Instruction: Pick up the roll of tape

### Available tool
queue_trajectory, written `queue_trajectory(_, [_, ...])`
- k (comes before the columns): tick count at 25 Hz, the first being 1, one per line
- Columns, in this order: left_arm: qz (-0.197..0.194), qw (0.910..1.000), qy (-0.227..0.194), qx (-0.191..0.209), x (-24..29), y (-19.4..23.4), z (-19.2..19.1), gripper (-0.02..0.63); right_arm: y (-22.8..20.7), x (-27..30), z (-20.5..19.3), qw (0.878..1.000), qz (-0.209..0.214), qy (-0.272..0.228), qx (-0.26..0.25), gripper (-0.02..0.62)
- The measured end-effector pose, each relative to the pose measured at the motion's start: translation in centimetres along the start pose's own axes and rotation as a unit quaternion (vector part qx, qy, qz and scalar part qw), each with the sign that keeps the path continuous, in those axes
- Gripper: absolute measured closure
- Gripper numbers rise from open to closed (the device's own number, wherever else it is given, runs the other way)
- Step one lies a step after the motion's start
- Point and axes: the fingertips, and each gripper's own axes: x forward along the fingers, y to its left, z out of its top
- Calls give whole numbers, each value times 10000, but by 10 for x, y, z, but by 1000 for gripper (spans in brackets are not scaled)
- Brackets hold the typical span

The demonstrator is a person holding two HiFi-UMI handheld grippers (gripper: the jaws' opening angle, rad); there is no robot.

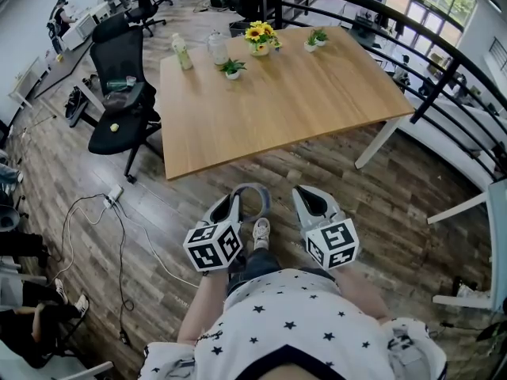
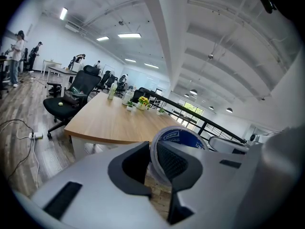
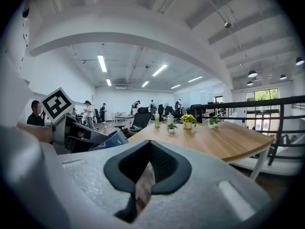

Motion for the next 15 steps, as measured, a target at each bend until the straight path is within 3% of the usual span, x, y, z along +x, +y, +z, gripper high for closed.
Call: queue_trajectory(15, [-39,10000,15,-8,6,5,5,554,-1,11,-1,10000,30,44,-2,589])
